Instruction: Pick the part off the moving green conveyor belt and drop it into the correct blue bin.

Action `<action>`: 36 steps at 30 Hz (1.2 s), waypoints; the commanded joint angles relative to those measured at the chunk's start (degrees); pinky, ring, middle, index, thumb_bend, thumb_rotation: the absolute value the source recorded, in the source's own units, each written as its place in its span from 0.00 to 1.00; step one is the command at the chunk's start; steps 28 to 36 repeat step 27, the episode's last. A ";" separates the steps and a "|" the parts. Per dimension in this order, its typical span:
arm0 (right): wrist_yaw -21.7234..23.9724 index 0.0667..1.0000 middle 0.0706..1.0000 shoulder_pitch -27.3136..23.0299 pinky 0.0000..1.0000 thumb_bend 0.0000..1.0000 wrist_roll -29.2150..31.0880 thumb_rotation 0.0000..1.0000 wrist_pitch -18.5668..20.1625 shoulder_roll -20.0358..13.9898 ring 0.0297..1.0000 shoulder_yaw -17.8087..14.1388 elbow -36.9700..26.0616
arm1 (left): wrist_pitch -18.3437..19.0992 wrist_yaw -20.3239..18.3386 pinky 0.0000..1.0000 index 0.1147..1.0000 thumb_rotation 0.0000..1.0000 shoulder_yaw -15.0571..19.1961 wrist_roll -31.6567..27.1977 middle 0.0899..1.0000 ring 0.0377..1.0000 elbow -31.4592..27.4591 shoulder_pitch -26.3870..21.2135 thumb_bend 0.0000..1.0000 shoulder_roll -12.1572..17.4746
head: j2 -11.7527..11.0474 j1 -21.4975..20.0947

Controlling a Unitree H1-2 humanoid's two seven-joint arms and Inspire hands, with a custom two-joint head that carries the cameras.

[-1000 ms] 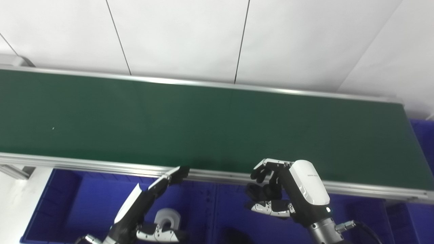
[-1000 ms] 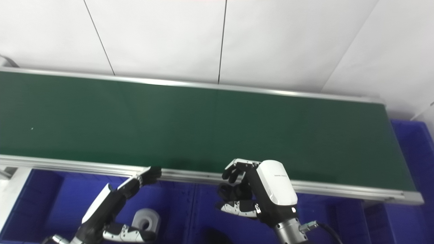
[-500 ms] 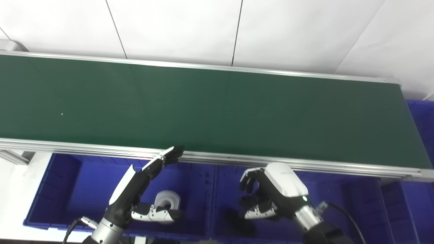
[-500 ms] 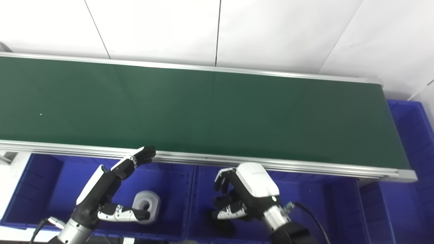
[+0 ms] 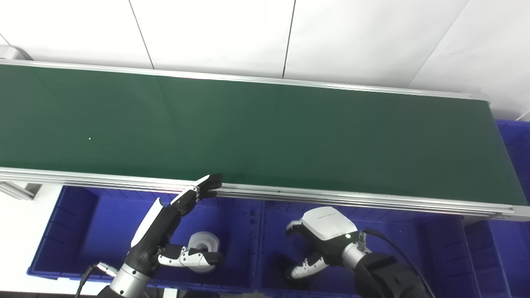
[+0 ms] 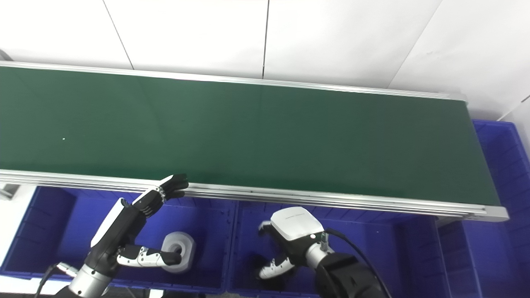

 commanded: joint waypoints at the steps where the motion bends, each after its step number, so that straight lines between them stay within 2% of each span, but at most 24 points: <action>1: -4.88 0.89 0.92 1.33 1.00 0.59 -0.21 0.73 -1.04 0.56 0.99 -0.81 -2.28 | -1.92 -0.37 0.84 0.87 0.42 0.30 -0.10 0.89 0.87 -1.35 0.07 0.83 0.11 | -0.32 0.18; 4: -9.69 0.88 0.92 3.38 1.00 0.61 1.19 0.67 -1.60 1.29 1.00 -1.81 -2.97 | -1.98 -0.65 0.84 0.87 0.41 0.29 -0.38 0.90 0.88 -1.22 0.26 0.83 0.19 | -0.71 0.60; 6: -14.72 0.88 0.92 5.37 1.00 0.62 3.70 0.63 -2.53 1.91 0.98 -2.93 -3.61 | -1.82 -0.67 0.85 0.87 0.41 0.34 -0.32 0.90 0.88 -1.26 0.56 0.84 0.19 | -1.00 0.90; 8: -20.58 0.87 0.90 8.13 0.99 0.63 8.85 0.60 -3.81 3.21 0.95 -4.82 -4.77 | -1.73 -0.71 0.86 0.88 0.41 0.35 0.09 0.90 0.89 -1.39 0.84 0.84 0.33 | -1.56 1.50; 10: -24.16 0.88 0.90 10.78 0.95 0.64 16.68 0.55 -5.05 4.55 0.93 -6.65 -6.39 | -2.15 -0.79 0.86 0.88 0.41 0.21 -0.02 0.91 0.89 -1.17 0.88 0.83 0.40 | -2.17 1.98; 13: -26.60 0.88 0.89 13.48 0.80 0.64 27.24 0.46 -8.22 4.56 0.88 -7.97 -7.72 | -2.34 -1.18 0.88 0.88 0.40 0.01 -0.21 0.91 0.90 -0.74 0.76 0.83 0.55 | -2.96 2.54; 16: -28.01 0.88 0.88 15.96 0.76 0.66 35.05 0.46 -11.00 3.85 0.86 -8.79 -8.18 | -2.20 -1.49 0.87 0.88 0.40 0.14 0.21 0.92 0.90 -0.35 0.61 0.84 0.59 | -3.98 3.44; 19: -31.24 0.88 0.89 17.28 0.78 0.69 40.99 0.45 -18.46 2.24 0.86 -9.54 -5.35 | -2.12 -1.59 0.87 0.89 0.41 0.33 0.69 0.91 0.91 -0.18 0.49 0.84 0.37 | -4.49 4.00; 23: -33.13 0.90 0.89 17.93 0.81 0.72 44.46 0.46 -23.02 1.81 0.87 -9.97 -2.89 | -1.96 -1.59 0.88 0.90 0.41 0.31 0.76 0.91 0.91 0.31 0.47 0.84 0.14 | -6.01 4.79; 27: -34.69 0.91 0.88 17.51 0.75 0.74 47.38 0.43 -26.73 2.32 0.84 -10.37 0.44 | -2.19 -1.35 0.89 0.90 0.42 0.20 0.98 0.92 0.92 0.98 0.62 0.84 -0.24 | -7.03 5.78; 36: -34.69 0.91 0.88 17.51 0.75 0.74 47.38 0.43 -26.73 2.32 0.84 -10.37 0.44 | -2.19 -1.35 0.89 0.90 0.42 0.20 0.98 0.92 0.92 0.98 0.62 0.84 -0.24 | -7.03 5.78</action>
